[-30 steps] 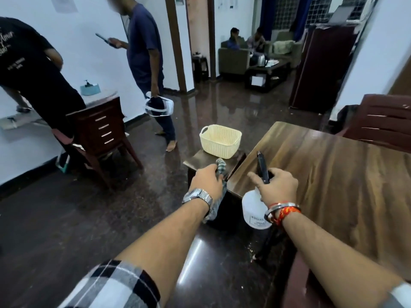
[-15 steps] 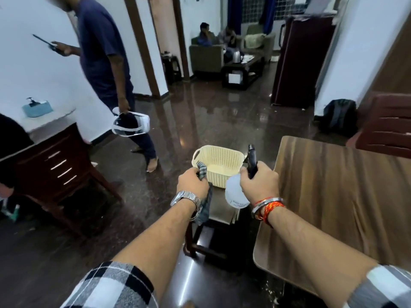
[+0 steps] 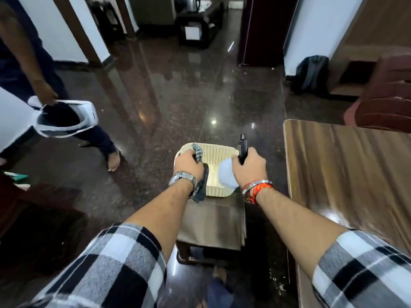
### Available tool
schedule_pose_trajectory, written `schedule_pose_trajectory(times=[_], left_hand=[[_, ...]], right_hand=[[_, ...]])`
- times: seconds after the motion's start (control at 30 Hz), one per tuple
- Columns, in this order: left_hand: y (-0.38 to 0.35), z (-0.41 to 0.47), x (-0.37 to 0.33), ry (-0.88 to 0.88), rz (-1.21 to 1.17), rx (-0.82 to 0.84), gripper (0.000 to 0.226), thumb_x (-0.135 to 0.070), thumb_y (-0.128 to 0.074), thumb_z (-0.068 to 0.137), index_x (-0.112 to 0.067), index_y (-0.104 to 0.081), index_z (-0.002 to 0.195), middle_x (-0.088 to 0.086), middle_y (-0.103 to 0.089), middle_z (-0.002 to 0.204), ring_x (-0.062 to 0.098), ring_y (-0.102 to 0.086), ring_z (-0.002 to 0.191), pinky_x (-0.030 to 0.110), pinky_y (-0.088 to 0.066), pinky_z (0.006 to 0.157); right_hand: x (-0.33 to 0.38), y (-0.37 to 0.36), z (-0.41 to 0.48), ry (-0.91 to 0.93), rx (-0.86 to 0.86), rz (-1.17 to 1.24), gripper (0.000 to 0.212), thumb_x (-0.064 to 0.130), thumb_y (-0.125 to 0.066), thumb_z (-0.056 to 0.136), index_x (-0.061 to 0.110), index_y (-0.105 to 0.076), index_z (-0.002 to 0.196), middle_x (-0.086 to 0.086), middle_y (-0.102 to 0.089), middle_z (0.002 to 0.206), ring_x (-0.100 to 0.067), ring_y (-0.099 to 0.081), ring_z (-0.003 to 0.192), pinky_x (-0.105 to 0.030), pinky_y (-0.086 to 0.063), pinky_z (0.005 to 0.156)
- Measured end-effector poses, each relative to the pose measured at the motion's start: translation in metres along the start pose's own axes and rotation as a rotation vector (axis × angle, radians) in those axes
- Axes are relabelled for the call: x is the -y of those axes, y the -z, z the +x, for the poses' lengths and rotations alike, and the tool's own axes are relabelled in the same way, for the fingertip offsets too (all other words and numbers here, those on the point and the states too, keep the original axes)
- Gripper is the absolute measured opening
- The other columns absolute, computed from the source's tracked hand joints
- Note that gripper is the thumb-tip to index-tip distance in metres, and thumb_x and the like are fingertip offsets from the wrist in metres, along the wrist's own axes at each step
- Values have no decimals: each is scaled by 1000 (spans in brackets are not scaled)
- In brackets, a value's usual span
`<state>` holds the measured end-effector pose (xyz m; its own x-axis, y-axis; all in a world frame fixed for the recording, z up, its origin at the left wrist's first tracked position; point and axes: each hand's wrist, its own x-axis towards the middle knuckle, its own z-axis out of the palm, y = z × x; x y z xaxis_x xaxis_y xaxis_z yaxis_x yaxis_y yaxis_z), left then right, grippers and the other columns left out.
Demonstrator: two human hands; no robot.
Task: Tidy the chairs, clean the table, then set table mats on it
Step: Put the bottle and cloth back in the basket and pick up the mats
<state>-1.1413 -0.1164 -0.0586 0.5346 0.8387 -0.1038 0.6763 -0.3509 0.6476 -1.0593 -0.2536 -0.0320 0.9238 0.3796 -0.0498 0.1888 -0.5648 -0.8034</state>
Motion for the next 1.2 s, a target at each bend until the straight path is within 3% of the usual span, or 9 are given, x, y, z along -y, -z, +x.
schedule_pose_trajectory(times=[0.17,0.33,0.53,0.67,0.7,0.8,1.0,1.1,1.2], left_hand=[[-29,63,13,-24,12,-30,8,-15,-58,84,-14,-65,87,3,-66,88,20,-56,76,23,-39,69],[-58,114,32,69,-12,24,3,-22,-59,83,-20,-62,82,1,-66,83,24,-63,77,32,-53,75],[-82,141,51,76,9,138,5,-17,-57,89,-13,-56,85,2,-54,73,21,-48,66,24,-33,59],[-93,151,61,66,-12,207,2,-10,-55,92,-11,-53,91,-2,-49,69,15,-46,61,9,-33,47],[-95,155,64,66,3,224,3,-12,-56,92,-12,-54,94,0,-53,73,16,-51,64,8,-32,47],[-98,163,78,113,50,260,19,-15,-59,90,-13,-56,108,8,-63,100,23,-53,80,23,-38,69],[-78,163,112,33,-5,116,24,-16,-58,90,-12,-56,114,10,-63,113,28,-60,100,32,-47,84],[-63,154,138,17,-2,-5,11,-16,-54,90,-13,-55,101,8,-63,100,28,-60,89,35,-48,77],[-54,135,161,54,39,-5,9,-13,-53,90,-10,-54,99,8,-57,101,24,-50,84,31,-38,73]], right_hand=[[-10,-47,59,-67,50,-20,21,17,-61,91,-2,-55,98,-26,-66,100,-42,-63,92,-38,-46,72],[-32,-92,93,-165,98,-71,24,18,-58,92,-1,-57,107,-24,-66,107,-41,-62,98,-39,-48,80],[-56,-130,109,-266,121,-148,24,19,-59,92,-2,-57,104,-25,-66,106,-40,-61,98,-38,-46,78],[-65,-143,112,-292,105,-160,24,18,-60,93,-2,-57,106,-23,-65,107,-38,-61,98,-34,-44,76],[-66,-146,113,-298,99,-165,25,18,-60,93,-2,-57,106,-23,-65,107,-38,-61,99,-35,-45,77],[-71,-155,114,-338,112,-187,26,21,-59,94,-1,-58,107,-25,-66,108,-40,-62,100,-36,-46,79],[-83,-166,109,-381,163,-167,25,19,-59,94,4,-59,113,-21,-67,110,-36,-62,99,-30,-41,75],[-83,-164,108,-367,176,-164,27,19,-60,92,6,-58,115,-17,-66,105,-35,-63,98,-28,-41,73],[-79,-158,100,-305,62,-151,44,14,-64,84,1,-54,125,-17,-63,106,-36,-61,102,-37,-49,87]])
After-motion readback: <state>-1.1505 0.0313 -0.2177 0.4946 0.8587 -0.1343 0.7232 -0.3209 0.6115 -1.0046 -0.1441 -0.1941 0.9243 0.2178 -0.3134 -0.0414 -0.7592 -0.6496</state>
